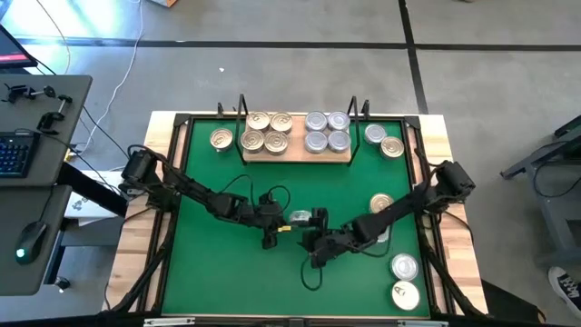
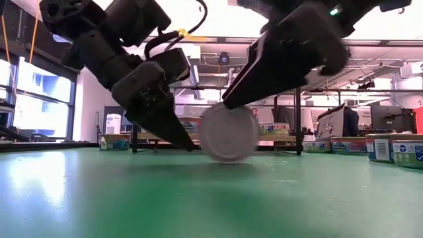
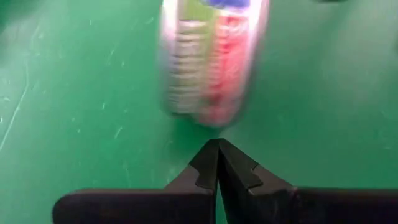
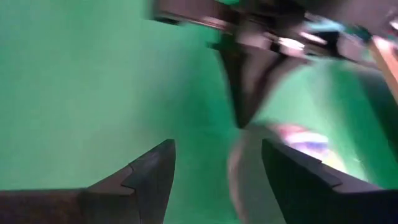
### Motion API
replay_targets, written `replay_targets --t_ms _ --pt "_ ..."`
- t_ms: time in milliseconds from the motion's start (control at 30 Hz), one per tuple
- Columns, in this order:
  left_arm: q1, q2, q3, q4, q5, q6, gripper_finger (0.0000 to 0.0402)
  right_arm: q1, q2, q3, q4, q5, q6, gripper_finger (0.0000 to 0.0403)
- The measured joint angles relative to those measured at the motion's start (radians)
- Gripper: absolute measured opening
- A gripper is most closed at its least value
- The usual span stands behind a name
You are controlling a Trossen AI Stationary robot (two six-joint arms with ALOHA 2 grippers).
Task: Stack canned seafood by type on shelf
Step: Stack the green white tuna can on top of the other green white tuna can on the shelf
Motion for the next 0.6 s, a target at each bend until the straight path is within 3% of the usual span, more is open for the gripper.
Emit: replay_targets --t_ms 400,600 --pt "-0.001 0.0 0.0 0.003 -0.005 0.0 0.0 -0.034 -0.089 0.001 -0.357 -0.037 0.228 0.0233" --pt "0.01 -0.006 0.0 0.008 -0.137 -0.016 0.0 -0.066 -0.094 0.001 -0.544 -0.054 0.358 0.0233"
